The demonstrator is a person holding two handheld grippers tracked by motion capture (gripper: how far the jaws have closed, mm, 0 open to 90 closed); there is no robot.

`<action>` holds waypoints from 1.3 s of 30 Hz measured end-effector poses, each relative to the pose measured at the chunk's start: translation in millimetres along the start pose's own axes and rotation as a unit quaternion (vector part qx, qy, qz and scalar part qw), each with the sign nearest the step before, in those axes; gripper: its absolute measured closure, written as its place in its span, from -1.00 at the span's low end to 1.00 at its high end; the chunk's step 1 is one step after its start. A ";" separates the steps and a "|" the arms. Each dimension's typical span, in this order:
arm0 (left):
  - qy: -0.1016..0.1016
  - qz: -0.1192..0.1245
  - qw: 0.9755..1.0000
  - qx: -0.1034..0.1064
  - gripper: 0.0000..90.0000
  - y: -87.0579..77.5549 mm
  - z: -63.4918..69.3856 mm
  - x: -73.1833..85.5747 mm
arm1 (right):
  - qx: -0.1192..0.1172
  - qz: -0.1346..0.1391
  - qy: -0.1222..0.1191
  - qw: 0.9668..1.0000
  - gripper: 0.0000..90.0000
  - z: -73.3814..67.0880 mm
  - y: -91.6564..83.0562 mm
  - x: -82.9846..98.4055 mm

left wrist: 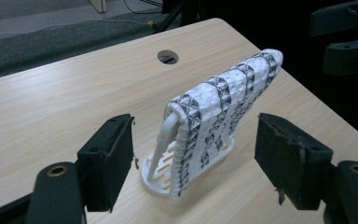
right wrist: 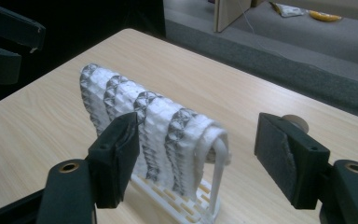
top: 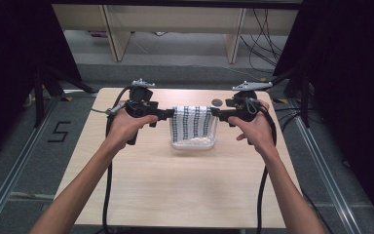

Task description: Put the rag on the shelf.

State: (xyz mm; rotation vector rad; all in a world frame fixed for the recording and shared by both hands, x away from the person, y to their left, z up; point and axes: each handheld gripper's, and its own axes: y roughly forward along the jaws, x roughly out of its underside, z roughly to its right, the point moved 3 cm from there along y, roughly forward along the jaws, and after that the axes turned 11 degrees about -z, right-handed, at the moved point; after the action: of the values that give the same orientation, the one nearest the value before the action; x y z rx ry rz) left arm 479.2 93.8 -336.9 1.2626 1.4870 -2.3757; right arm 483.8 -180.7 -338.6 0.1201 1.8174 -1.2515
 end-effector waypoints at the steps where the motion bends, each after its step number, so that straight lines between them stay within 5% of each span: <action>1: 0.002 0.000 1.000 -0.001 -0.39 0.0 0.1 1.3 | -0.001 0.002 -0.006 1.000 -0.30 0.1 0.2 0.4; 8: 0.003 0.001 1.000 0.003 -0.40 -1.1 1.0 8.1 | -0.006 0.001 0.010 1.000 -0.32 -3.6 -0.6 7.9; 9: 0.002 0.001 1.000 0.004 -0.40 -1.4 1.2 8.7 | -0.003 0.002 -0.003 1.000 -0.32 -2.2 -0.8 8.7; 29: 0.026 0.002 1.000 0.000 -0.46 -7.8 11.0 38.5 | -0.017 -0.001 -0.002 1.000 -0.40 -14.0 -1.8 29.8; 39: 0.022 -0.004 1.000 0.012 -0.49 -7.9 7.6 60.4 | -0.014 -0.009 -0.006 1.000 -0.40 -18.8 -2.8 41.0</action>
State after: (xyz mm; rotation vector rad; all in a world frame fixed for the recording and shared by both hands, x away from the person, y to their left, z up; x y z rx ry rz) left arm 431.2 113.0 -370.1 1.3236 1.4839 -2.3932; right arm 446.6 -182.9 -364.2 0.0807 1.8284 -1.2375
